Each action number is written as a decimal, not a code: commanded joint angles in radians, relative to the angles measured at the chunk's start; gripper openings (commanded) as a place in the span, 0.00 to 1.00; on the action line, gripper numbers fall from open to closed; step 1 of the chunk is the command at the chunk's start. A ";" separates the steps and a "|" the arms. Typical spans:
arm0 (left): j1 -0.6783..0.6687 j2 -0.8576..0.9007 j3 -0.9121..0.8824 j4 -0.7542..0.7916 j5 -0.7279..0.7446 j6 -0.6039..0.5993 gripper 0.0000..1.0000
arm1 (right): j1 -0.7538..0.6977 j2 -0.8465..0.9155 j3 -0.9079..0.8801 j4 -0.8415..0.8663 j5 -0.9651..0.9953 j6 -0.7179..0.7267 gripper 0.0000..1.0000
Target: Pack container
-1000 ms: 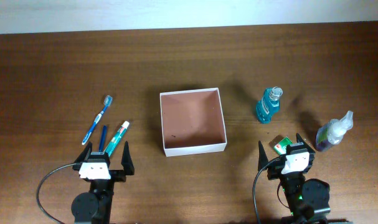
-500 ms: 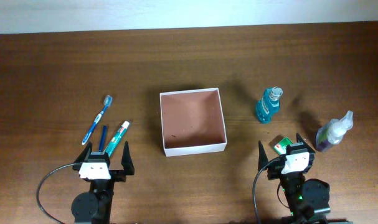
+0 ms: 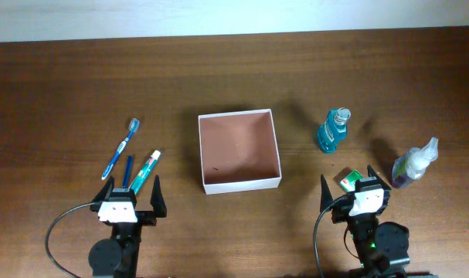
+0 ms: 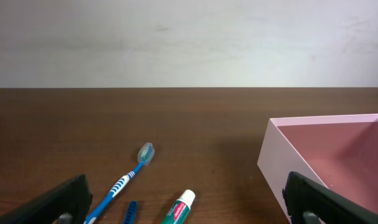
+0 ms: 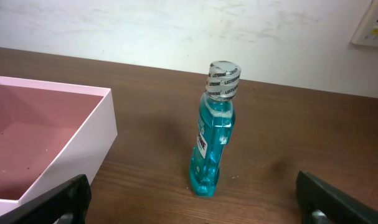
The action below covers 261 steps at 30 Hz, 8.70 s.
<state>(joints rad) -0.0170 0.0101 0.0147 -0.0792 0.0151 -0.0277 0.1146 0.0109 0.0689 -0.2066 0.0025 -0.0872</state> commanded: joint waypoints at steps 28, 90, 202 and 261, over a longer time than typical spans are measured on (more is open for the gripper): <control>0.000 0.046 0.179 -0.052 0.034 -0.063 0.99 | -0.004 0.048 0.098 -0.008 0.005 0.089 0.99; 0.000 1.025 1.124 -0.813 0.030 -0.062 0.99 | -0.119 1.915 1.595 -0.964 -0.064 0.013 0.71; 0.000 1.025 1.124 -0.817 0.030 -0.062 0.99 | 0.536 1.860 2.101 -1.135 0.276 0.579 0.95; 0.000 1.025 1.124 -0.840 0.029 -0.062 1.00 | -0.602 1.862 1.466 -1.075 0.035 0.322 0.73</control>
<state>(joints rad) -0.0174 1.0325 1.1175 -0.9176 0.0376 -0.0769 -0.4774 1.8751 1.5433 -1.2842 0.0326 0.2340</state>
